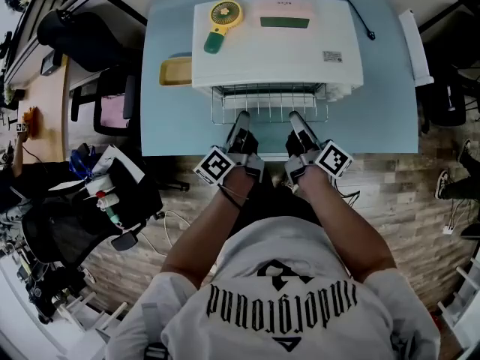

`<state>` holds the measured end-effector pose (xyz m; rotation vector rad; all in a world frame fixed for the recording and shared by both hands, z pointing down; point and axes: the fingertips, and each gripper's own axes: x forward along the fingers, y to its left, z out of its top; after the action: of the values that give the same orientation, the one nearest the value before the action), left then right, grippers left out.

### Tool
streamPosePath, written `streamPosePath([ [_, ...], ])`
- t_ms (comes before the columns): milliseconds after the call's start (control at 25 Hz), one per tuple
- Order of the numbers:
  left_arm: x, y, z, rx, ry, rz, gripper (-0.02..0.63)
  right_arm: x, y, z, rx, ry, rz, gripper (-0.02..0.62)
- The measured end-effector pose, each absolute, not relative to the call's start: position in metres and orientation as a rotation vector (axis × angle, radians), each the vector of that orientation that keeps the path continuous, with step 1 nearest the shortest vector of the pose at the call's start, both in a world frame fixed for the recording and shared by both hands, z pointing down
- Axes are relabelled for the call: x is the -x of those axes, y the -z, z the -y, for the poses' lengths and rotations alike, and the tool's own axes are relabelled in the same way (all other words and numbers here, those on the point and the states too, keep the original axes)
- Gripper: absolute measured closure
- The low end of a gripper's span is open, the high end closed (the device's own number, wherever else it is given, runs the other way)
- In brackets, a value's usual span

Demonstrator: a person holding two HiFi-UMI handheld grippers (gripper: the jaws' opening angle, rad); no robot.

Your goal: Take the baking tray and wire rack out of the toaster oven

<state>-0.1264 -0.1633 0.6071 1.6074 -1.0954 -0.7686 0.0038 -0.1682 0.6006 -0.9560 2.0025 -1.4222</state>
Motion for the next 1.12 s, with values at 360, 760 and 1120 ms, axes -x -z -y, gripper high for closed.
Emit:
streamPosePath([
  [360,0.128,-0.606,0.120,-1.634,0.739,1.124,0.584,-0.003,-0.590,0.127,0.889,1.447,-2.071,0.574],
  [760,0.125,-0.595,0.085,-1.660,0.739,1.144,0.583,-0.006,-0.580,0.091,0.847,1.456,-2.100,0.568],
  [1120,0.115,-0.594,0.053,-1.652,0.736,1.136,0.586,-0.015,-0.585,0.061,0.866,1.505,-2.101,0.572],
])
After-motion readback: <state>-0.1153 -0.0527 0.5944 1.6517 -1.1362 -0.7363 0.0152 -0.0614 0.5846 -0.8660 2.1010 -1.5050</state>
